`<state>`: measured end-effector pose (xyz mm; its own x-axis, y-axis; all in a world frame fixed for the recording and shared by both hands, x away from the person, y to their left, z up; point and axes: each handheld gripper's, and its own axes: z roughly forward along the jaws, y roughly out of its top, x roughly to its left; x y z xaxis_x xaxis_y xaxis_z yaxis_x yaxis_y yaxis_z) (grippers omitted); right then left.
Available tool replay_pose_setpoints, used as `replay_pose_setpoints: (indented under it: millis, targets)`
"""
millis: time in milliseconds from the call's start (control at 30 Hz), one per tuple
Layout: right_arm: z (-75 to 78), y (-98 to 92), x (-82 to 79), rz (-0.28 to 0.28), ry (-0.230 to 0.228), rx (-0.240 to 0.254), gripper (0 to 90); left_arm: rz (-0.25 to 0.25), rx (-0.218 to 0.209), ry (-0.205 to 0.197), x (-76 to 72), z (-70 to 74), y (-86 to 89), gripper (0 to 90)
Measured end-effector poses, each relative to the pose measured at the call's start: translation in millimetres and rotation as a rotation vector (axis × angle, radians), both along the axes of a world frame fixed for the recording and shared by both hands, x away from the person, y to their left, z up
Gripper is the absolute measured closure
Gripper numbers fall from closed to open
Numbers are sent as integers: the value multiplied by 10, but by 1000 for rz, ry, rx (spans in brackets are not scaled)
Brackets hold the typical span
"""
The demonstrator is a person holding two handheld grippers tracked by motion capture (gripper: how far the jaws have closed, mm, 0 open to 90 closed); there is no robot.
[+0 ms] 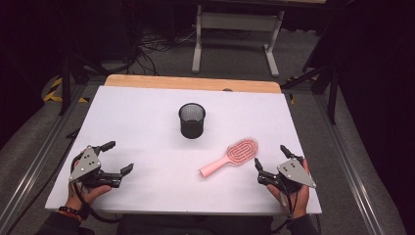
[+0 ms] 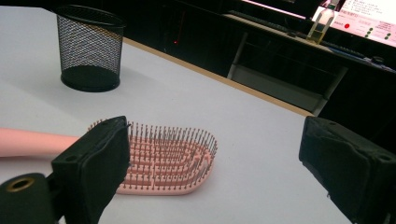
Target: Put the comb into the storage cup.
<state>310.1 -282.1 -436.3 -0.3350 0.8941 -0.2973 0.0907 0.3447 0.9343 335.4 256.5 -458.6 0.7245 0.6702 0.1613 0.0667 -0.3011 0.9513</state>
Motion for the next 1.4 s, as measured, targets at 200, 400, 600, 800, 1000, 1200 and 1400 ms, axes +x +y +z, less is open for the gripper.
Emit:
replay_pose_setpoints:
  millis: [200,400,600,800,1000,1200,1400]
  targets:
    - [-6,-18,8,11,3,12,90,-41,16,9,14,-19,-18,64]
    - [3,-3,36,23,-2,23,89,-69,30,17,22,-52,-33,56]
    - [-18,38,50,39,2,1,87,-66,29,14,20,-49,-24,55]
    - [-33,82,46,69,0,-22,181,-80,50,19,7,-62,-61,53]
    - [-27,84,88,116,45,41,624,-98,51,29,7,-92,-60,61]
    - [0,182,134,176,75,38,845,-100,53,31,14,-102,-72,59]
    - [1,308,167,215,109,21,897,-101,66,36,15,-113,-74,58]
